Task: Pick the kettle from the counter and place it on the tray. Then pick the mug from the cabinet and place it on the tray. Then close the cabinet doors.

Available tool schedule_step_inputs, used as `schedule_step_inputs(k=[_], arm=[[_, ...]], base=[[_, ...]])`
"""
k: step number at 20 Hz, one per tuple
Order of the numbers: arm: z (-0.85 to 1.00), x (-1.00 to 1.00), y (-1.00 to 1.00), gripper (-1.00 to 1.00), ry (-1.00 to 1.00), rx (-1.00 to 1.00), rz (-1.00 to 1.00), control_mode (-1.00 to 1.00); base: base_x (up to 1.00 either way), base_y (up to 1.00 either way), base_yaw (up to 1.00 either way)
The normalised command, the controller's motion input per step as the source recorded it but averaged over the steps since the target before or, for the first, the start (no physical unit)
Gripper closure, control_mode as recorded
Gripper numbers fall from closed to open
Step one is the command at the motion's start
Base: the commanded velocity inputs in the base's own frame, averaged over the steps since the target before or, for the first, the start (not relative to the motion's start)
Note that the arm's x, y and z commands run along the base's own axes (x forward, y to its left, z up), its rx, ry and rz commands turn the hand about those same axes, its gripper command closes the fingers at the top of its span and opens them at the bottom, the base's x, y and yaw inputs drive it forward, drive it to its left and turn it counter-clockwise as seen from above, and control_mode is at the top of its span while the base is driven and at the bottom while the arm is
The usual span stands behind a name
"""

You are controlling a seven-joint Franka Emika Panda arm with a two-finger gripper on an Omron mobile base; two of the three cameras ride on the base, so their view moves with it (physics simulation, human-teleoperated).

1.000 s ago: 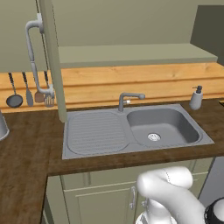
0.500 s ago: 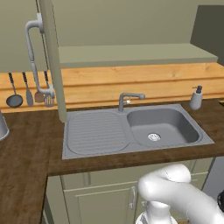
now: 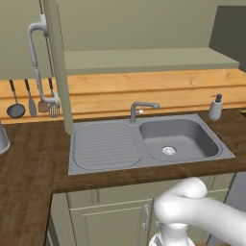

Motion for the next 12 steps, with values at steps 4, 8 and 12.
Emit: schedule_step_inputs(k=[4,8,12], arm=[[0.08,0.65,0.31,-1.00,0.07,0.00,0.00,-1.00],[0.15,0.18,0.59,-1.00,0.09,-0.08,0.00,-1.00],[0.16,0.07,0.89,-1.00,0.09,-0.11,0.00,-1.00]], base=[[0.00,0.00,0.00],[0.00,0.00,0.00],[0.00,0.00,0.00]])
